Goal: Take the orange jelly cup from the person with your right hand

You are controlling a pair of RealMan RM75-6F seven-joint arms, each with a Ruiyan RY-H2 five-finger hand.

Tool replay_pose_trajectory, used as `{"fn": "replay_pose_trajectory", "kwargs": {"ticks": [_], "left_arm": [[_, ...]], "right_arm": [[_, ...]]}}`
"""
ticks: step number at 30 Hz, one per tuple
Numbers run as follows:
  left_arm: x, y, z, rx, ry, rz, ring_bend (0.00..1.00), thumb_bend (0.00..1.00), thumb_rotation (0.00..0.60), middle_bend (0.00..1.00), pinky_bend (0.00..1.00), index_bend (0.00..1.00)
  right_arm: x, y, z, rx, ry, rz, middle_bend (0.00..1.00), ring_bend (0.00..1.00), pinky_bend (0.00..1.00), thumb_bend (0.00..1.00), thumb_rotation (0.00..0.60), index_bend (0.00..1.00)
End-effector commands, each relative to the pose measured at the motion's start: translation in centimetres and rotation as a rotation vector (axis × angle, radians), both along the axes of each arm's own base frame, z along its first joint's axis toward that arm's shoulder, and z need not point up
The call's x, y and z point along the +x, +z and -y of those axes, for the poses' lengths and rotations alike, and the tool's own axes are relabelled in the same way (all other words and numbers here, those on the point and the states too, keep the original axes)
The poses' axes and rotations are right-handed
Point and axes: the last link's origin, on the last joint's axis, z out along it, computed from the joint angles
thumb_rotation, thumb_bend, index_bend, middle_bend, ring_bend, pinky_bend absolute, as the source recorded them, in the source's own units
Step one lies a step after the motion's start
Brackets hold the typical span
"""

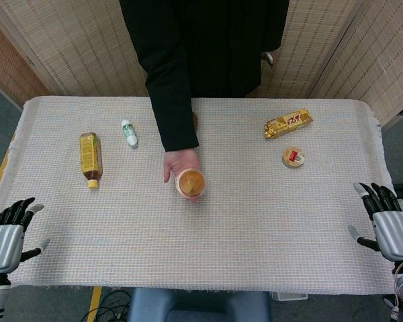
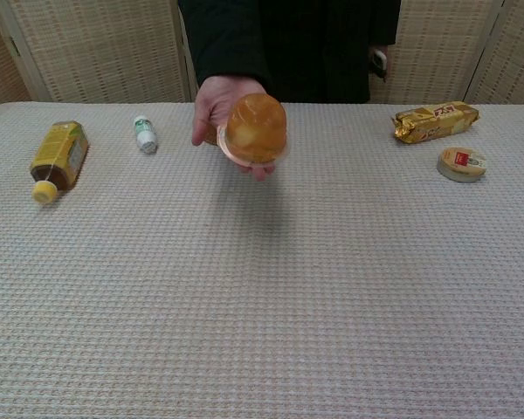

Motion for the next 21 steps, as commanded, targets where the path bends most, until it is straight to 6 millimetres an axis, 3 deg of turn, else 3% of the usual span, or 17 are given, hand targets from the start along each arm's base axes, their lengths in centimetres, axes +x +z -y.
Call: {"fn": "replay_pose_trajectory", "kwargs": {"ticks": [1, 14, 21], "left_arm": [[0.0, 0.0, 0.0, 0.0, 0.0, 0.001, 0.14, 0.23, 0.6, 0.15, 0.2, 0.25], [0.1, -0.1, -0.1, -0.005, -0.009, 0.003, 0.14, 0.23, 0.6, 0.15, 0.2, 0.25], [0.2, 0.1, 0.0, -0.002, -0.017, 0.007, 0.14, 0.23, 0.6, 0.15, 0.2, 0.25]], "right_arm": [[0.0, 0.0, 0.0, 0.0, 0.002, 0.0, 0.08, 0.0, 0.03, 0.28, 0.6, 0.0], [0.9, -0.3, 0.2, 0.011, 0.056, 0.006, 0.08, 0.0, 0.03, 0.29, 0.6, 0.0], [5.3, -1.5, 3.1, 0.102, 0.23, -0.026, 0.1, 0.0, 0.03, 0.28, 0.6, 0.0]]}}
